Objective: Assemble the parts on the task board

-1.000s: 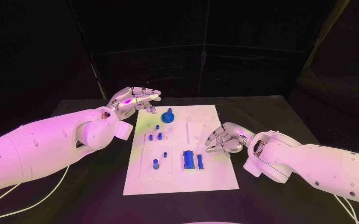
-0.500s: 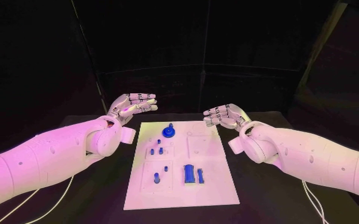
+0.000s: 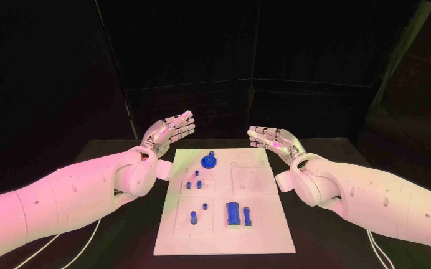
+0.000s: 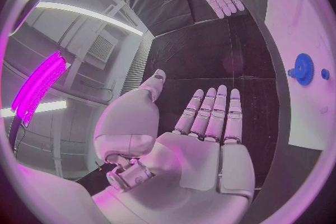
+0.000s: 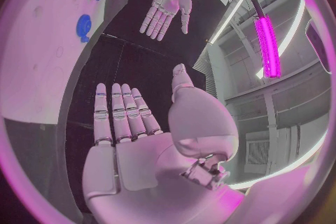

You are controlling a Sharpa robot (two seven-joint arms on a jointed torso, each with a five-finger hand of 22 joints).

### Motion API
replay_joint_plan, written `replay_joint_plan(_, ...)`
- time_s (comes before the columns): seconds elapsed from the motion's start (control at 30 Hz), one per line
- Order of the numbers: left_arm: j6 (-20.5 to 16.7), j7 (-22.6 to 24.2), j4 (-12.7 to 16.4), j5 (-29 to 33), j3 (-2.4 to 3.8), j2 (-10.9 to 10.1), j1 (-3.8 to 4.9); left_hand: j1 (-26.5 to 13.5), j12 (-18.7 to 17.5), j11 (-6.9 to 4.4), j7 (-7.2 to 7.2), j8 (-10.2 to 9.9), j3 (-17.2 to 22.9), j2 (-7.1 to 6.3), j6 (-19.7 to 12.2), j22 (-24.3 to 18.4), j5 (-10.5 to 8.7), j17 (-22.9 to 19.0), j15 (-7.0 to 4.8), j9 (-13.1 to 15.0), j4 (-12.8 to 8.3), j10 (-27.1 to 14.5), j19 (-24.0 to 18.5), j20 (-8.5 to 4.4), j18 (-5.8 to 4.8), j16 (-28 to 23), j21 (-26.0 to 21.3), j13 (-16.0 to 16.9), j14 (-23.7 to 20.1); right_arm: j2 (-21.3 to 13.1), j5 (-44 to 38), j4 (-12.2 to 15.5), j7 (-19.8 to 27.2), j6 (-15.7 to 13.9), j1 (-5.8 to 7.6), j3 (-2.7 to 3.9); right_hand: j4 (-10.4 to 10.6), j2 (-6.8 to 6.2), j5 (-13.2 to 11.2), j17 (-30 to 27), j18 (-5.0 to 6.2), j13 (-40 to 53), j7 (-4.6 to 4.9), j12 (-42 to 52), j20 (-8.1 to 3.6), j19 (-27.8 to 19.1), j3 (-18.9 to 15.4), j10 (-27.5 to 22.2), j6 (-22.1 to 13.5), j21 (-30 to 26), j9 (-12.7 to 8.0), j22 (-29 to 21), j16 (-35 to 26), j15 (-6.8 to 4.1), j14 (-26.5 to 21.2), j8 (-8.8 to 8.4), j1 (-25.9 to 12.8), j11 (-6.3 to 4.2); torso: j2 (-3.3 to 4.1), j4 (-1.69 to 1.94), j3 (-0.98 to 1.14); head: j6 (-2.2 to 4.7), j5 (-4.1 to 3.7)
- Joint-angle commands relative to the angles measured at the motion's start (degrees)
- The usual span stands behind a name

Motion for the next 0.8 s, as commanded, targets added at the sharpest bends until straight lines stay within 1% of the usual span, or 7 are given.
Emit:
replay_joint_plan(0.03,-8.9,0.6,3.2,-0.3,0.98,-0.7,-0.82,-14.5,-0.7,-2.37,-5.9,-0.7,-3.8,0.34,-10.0,-3.1,-0.7,-1.4,-1.98,-0.5,0.2,-10.4,-8.1,-3.14,-2.12,-1.9,-0.8,-0.5,-10.0,-1.0,8.3,4.0,4.3,-9.1,0.14,0.47,-1.0,-1.44,-3.3,-2.4,-2.26,-5.8,-2.15,-0.7,-2.6,-10.3,2.6,-12.8,-10.9,-2.9,-5.8,-2.0,-2.8,-1.67,-11.9,-0.81,-18.0,-3.43,0.36,0.05,0.31,0.09,0.15)
replay_joint_plan(0.13,-15.3,0.8,7.4,-0.3,2.51,-1.7,-2.24,-18.8,-0.7,-3.06,-5.9,-0.7,-4.9,0.34,-13.0,-4.0,-0.7,-1.4,-6.21,-0.5,0.2,-13.5,-10.5,-4.09,-2.74,-6.1,-0.8,-0.5,-12.9,-2.1,12.7,8.3,6.3,-14.0,0.07,0.91,-1.0,-1.44,-3.3,-3.0,-2.88,-5.8,-6.7,-0.7,-3.37,-13.2,3.3,-16.5,-14.1,-3.8,-5.8,-6.2,-2.8,-1.67,-15.4,-0.81,-23.1,-3.43,0.36,0.05,0.31,0.09,0.15)
replay_joint_plan(0.23,-20.2,1.0,10.7,-0.4,3.68,-2.5,-3.34,-21.5,-0.7,-7.39,-5.9,-0.7,-5.6,0.34,-14.8,-4.6,-0.7,-1.4,-6.21,-0.5,0.2,-15.4,-12.1,-4.66,-2.75,-6.1,-0.8,-0.5,-14.8,-2.8,15.5,10.9,7.5,-17.0,0.03,1.18,-1.0,-1.44,-3.3,-7.4,-3.22,-5.8,-6.7,-0.7,-3.89,-15.1,3.8,-18.9,-16.1,-4.3,-5.8,-6.2,-2.8,-1.67,-17.6,-0.81,-26.5,-3.43,0.36,0.05,0.31,0.09,0.15)
replay_joint_plan(0.33,-24.1,1.1,13.4,-0.5,4.62,-3.1,-4.21,-24.3,-0.7,-7.39,-5.9,-0.7,-6.3,0.34,-16.8,-5.2,-0.7,-1.4,-6.21,-0.5,0.2,-17.3,-13.7,-5.27,-7.06,-6.1,-0.8,-0.5,-16.7,-3.3,17.3,12.6,8.4,-18.9,0.0,1.36,-1.0,-1.44,-3.3,-7.4,-3.51,-5.8,-6.7,-0.7,-8.11,-17.0,8.0,-21.3,-18.1,-4.8,-5.8,-6.2,-2.8,-1.67,-19.8,-0.81,-29.8,-3.43,0.36,0.05,0.31,0.09,0.15)
replay_joint_plan(0.43,-26.9,1.2,15.3,-0.5,5.3,-3.5,-4.84,-26.7,-0.7,-7.39,-5.9,-0.7,-7.0,0.34,-18.4,-9.7,-0.7,-1.4,-6.21,-0.5,0.2,-19.1,-15.0,-5.81,-7.06,-6.1,-0.8,-0.5,-18.4,-3.5,18.2,13.4,8.7,-19.9,-0.01,1.44,-1.0,-1.44,-3.3,-7.4,-7.53,-5.8,-6.7,-0.7,-8.11,-18.7,8.0,-23.4,-20.0,-9.1,-5.8,-6.2,-2.8,-1.67,-21.8,-0.81,-32.8,-3.43,0.36,0.05,0.31,0.09,0.15)
replay_joint_plan(0.47,-28.0,1.2,16.0,-0.5,5.55,-3.7,-5.07,-27.9,-0.7,-7.39,-5.9,-0.7,-7.2,0.34,-19.2,-9.7,-0.7,-1.4,-6.21,-0.5,0.2,-20.0,-15.7,-9.85,-7.06,-6.1,-0.8,-0.5,-19.2,-3.5,18.2,13.5,8.8,-19.9,-0.01,1.45,-1.0,-1.44,-3.3,-7.4,-7.53,-5.8,-6.7,-0.7,-8.11,-19.4,8.0,-24.2,-20.7,-9.1,-5.8,-6.2,-2.8,-1.67,-22.6,-0.81,-34.0,-3.43,0.36,0.05,0.31,0.09,0.15)
replay_joint_plan(0.8,-29.4,1.3,16.9,-0.6,5.9,-3.9,-5.4,-33.7,-0.7,-7.39,-5.9,-0.7,-11.8,0.34,-23.3,-9.7,-0.7,-1.4,-6.21,-0.5,0.2,-24.2,-18.9,-9.85,-7.06,-6.1,-0.8,-0.5,-23.2,-3.5,18.2,13.5,8.8,-19.9,-0.01,1.45,-1.0,-1.44,-3.3,-7.4,-7.53,-5.8,-6.7,-0.7,-8.11,-23.6,8.0,-29.5,-25.2,-9.1,-5.8,-6.2,-2.8,-1.67,-27.5,-0.81,-41.4,-3.43,0.36,0.05,0.31,0.09,0.15)
